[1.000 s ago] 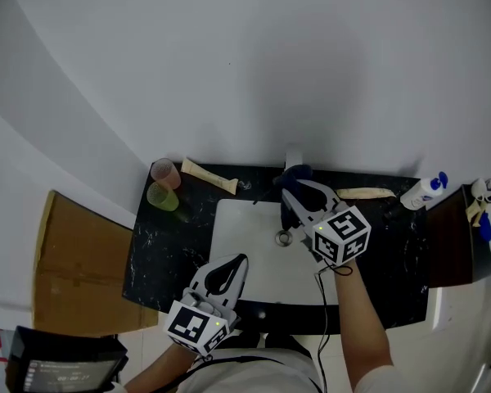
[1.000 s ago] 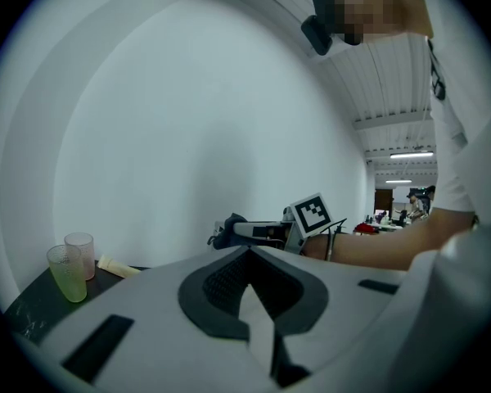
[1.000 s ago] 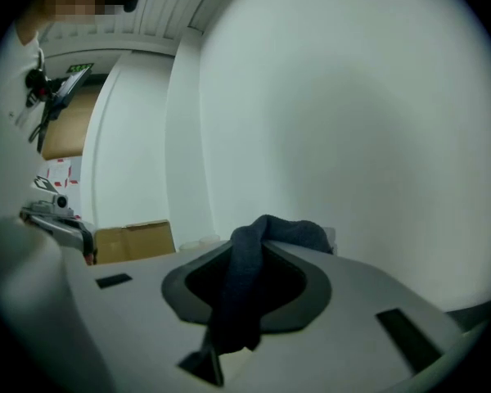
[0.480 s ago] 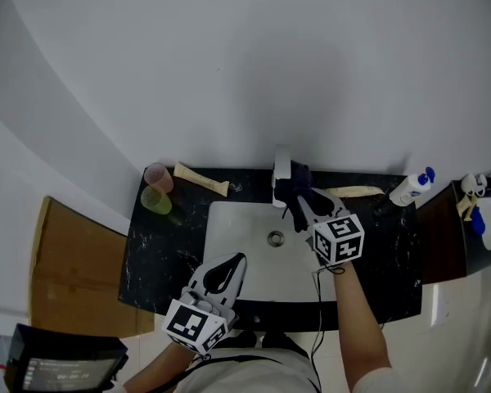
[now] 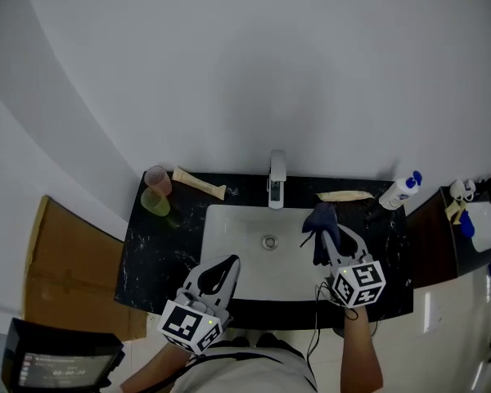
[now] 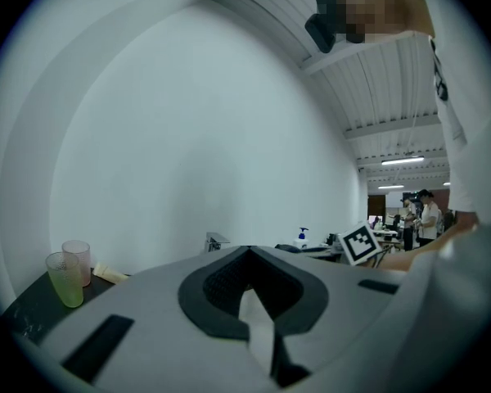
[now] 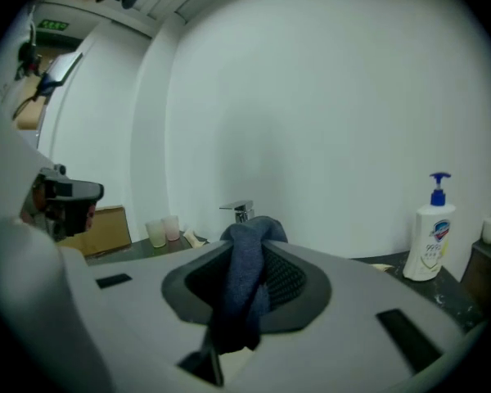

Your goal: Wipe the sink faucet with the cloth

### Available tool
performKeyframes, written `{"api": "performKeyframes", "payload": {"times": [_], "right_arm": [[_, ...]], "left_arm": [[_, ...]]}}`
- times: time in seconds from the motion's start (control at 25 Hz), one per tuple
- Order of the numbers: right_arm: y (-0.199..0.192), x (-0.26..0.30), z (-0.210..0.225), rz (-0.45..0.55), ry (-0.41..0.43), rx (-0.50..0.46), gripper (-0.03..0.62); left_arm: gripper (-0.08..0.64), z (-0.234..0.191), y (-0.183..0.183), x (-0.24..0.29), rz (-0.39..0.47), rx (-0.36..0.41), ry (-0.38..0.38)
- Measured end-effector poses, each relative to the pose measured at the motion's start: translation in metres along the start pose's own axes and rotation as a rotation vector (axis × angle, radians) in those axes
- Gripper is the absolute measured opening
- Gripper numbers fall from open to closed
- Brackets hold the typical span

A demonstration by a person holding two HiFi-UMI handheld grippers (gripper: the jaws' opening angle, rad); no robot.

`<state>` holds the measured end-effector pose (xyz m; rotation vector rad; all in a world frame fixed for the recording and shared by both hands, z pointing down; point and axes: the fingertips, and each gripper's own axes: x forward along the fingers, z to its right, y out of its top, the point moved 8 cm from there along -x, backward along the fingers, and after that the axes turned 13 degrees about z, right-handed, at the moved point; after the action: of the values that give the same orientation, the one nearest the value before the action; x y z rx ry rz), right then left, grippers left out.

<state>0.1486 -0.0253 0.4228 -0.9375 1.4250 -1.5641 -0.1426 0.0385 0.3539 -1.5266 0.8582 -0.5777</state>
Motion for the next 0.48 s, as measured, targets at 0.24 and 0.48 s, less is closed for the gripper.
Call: {"api": "performKeyframes", "payload": {"times": [0.24, 0.48], "right_arm": [[0.047, -0.068, -0.032, 0.091, -0.001, -0.042, 0.086], [0.051, -0.091, -0.064, 0.097, -0.005, -0.045, 0.086]], "left_arm": [[-0.002, 0.001, 0.003, -0.008, 0.041, 0.003, -0.001], [-0.002, 0.001, 0.005, -0.014, 0.057, 0.004, -0.001]]}}
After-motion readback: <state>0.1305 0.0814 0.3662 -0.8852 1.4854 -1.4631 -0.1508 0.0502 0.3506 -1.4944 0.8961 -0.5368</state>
